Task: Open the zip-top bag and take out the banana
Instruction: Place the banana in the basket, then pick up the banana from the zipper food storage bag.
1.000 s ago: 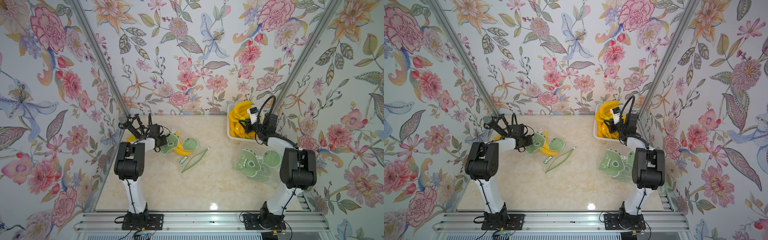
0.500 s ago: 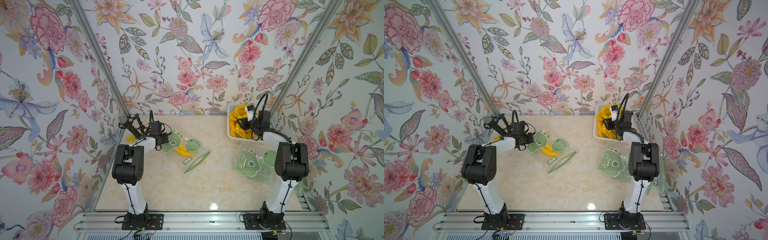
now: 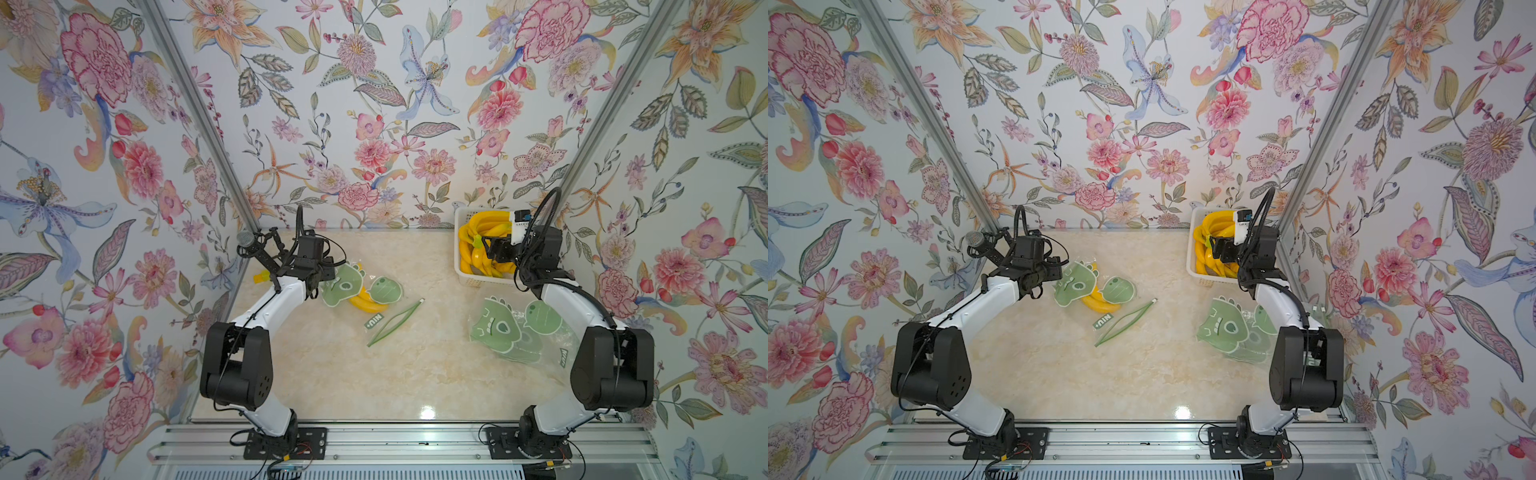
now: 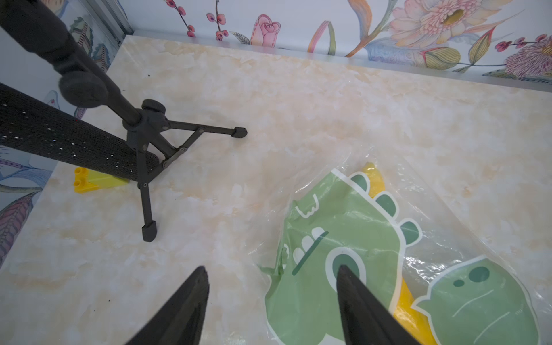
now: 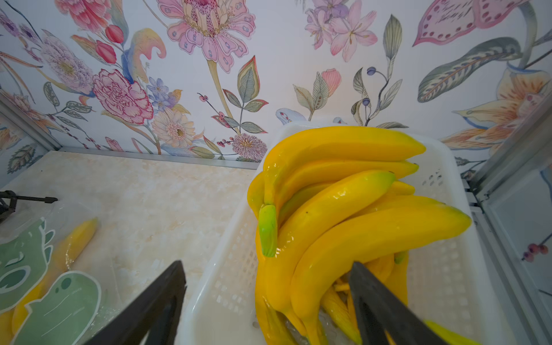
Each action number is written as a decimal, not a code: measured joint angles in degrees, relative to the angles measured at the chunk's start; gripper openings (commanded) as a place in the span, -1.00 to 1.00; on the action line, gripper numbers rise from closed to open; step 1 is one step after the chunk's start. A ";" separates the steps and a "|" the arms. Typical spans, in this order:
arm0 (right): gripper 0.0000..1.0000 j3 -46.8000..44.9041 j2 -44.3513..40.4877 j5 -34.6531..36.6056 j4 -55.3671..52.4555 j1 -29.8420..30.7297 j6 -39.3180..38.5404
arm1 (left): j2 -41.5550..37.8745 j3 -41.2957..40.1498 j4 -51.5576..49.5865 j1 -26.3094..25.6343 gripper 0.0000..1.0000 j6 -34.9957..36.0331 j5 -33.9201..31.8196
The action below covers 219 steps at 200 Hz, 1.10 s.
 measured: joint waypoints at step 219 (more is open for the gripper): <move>0.56 -34.60 -14.21 7.13 10.32 27.85 25.09 | 18.60 4.81 -7.82 -33.24 0.53 13.31 -14.19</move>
